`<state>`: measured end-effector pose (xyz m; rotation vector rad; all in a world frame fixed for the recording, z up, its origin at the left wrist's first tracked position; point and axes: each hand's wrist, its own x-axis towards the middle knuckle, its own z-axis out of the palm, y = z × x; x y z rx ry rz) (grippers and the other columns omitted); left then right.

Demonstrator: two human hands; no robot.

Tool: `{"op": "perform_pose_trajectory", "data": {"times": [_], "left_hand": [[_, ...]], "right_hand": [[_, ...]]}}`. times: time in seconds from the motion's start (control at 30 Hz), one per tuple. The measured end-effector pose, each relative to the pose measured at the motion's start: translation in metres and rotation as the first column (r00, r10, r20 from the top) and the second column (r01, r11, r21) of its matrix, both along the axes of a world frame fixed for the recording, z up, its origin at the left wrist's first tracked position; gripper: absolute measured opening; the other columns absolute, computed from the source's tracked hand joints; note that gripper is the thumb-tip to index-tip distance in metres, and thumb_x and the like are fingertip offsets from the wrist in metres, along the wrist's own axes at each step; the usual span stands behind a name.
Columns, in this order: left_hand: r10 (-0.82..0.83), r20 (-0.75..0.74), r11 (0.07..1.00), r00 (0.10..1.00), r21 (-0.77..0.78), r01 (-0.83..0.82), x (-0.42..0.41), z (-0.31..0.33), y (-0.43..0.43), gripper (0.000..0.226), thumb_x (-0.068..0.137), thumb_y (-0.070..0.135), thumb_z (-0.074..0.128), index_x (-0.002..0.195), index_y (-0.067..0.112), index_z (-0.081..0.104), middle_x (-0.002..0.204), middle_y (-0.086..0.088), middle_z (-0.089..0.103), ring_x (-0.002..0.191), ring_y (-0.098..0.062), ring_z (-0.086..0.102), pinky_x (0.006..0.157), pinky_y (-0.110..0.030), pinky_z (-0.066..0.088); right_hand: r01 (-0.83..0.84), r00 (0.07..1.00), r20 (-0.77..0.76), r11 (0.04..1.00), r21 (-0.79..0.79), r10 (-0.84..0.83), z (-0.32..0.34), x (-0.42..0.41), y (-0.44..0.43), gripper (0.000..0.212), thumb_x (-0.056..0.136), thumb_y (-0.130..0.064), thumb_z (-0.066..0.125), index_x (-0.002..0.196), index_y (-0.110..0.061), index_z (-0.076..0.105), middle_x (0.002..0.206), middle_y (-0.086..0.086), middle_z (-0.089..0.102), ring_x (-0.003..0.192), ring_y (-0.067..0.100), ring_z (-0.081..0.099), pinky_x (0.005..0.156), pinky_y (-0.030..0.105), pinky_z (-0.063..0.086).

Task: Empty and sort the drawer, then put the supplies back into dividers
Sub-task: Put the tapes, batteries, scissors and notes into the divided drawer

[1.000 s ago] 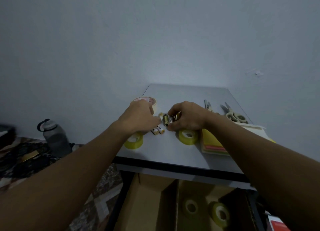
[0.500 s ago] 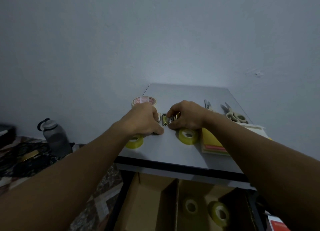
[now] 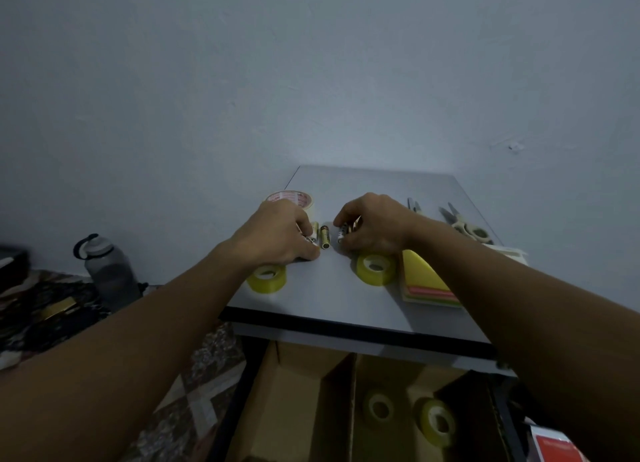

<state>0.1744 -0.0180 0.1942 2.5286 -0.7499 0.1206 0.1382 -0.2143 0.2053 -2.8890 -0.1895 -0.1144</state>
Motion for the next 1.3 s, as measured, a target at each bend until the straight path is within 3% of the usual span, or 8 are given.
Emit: {"op": "perform_pose_trajectory", "data": {"times": [0.2,0.33,0.5,0.77,0.87,1.0,1.17,1.3], "left_hand": [[0.003,0.013,0.997,1.0,-0.071,-0.002,-0.002,0.006,0.005,0.03,0.07,0.036,0.086,0.096,0.023,0.077,0.095,0.007,0.065,0.081,-0.005,0.06,0.059,-0.013,0.044],[-0.032,0.014,0.991,0.999,-0.127,0.034,-0.007,0.014,0.014,0.031,0.068,0.037,0.088,0.094,0.024,0.078,0.092,0.014,0.066,0.077,0.006,0.06,0.056,-0.004,0.038],[-0.027,0.037,0.984,0.999,-0.176,0.033,-0.02,0.026,0.042,0.039,0.066,0.045,0.088,0.098,0.026,0.077,0.095,0.007,0.073,0.085,-0.004,0.065,0.066,-0.019,0.048],[-0.079,0.048,0.977,0.996,-0.194,0.087,-0.075,0.04,0.091,0.033,0.071,0.038,0.087,0.099,0.025,0.078,0.075,0.02,0.07,0.066,0.007,0.062,0.058,-0.009,0.04],[-0.113,-0.011,0.972,0.994,-0.21,0.109,-0.104,0.031,0.104,0.032,0.069,0.04,0.088,0.097,0.028,0.078,0.07,0.017,0.072,0.068,-0.002,0.068,0.068,-0.023,0.054],[-0.172,-0.107,0.962,0.979,-0.232,0.144,-0.144,0.003,0.115,0.032,0.071,0.032,0.089,0.099,0.025,0.077,0.069,0.004,0.073,0.064,-0.009,0.068,0.07,-0.03,0.056],[-0.326,-0.224,0.942,0.918,-0.152,0.298,-0.191,-0.05,0.122,0.033,0.074,0.029,0.087,0.104,0.022,0.075,0.075,0.008,0.071,0.068,-0.003,0.067,0.064,-0.018,0.054],[-0.416,-0.217,0.892,0.883,0.09,0.442,-0.218,-0.092,0.12,0.041,0.081,0.045,0.078,0.117,0.026,0.07,0.087,0.026,0.055,0.077,0.011,0.057,0.074,-0.011,0.048]], "right_hand": [[-0.003,0.996,0.089,0.993,0.115,-0.007,0.013,-0.007,-0.007,0.038,0.087,-0.029,0.073,0.123,-0.018,0.067,0.109,-0.003,0.068,0.095,0.013,0.062,0.082,0.025,0.048],[0.005,0.993,0.119,0.985,0.175,-0.026,0.024,-0.02,-0.011,0.038,0.087,-0.027,0.073,0.123,-0.018,0.067,0.111,-0.002,0.069,0.097,0.014,0.063,0.085,0.026,0.049],[0.027,0.982,0.177,0.971,0.237,-0.071,0.038,-0.048,-0.018,0.034,0.084,-0.026,0.076,0.117,-0.017,0.07,0.105,-0.004,0.071,0.093,0.014,0.066,0.085,0.027,0.051],[0.07,0.966,0.213,0.945,0.318,-0.144,0.049,-0.12,-0.023,0.032,0.084,-0.023,0.077,0.114,-0.016,0.072,0.102,-0.003,0.073,0.09,0.012,0.069,0.084,0.032,0.055],[0.083,0.966,0.203,0.934,0.348,-0.162,0.04,-0.154,-0.015,0.028,0.083,-0.023,0.077,0.111,-0.018,0.073,0.096,-0.005,0.072,0.086,0.009,0.068,0.073,0.022,0.049],[0.088,0.969,0.176,0.908,0.409,-0.173,0.018,-0.197,0.006,0.02,0.082,-0.022,0.078,0.101,-0.022,0.073,0.086,-0.002,0.073,0.073,0.011,0.068,0.071,0.029,0.05],[0.076,0.983,0.108,0.869,0.488,-0.147,-0.023,-0.24,0.031,0.026,0.084,-0.023,0.077,0.109,-0.026,0.07,0.082,-0.008,0.071,0.074,0.003,0.067,0.067,0.013,0.048],[0.091,0.994,0.001,0.848,0.522,-0.107,-0.046,-0.262,0.048,0.028,0.087,-0.025,0.073,0.113,-0.03,0.067,0.089,-0.004,0.071,0.079,0.008,0.068,0.074,0.032,0.059]]}}
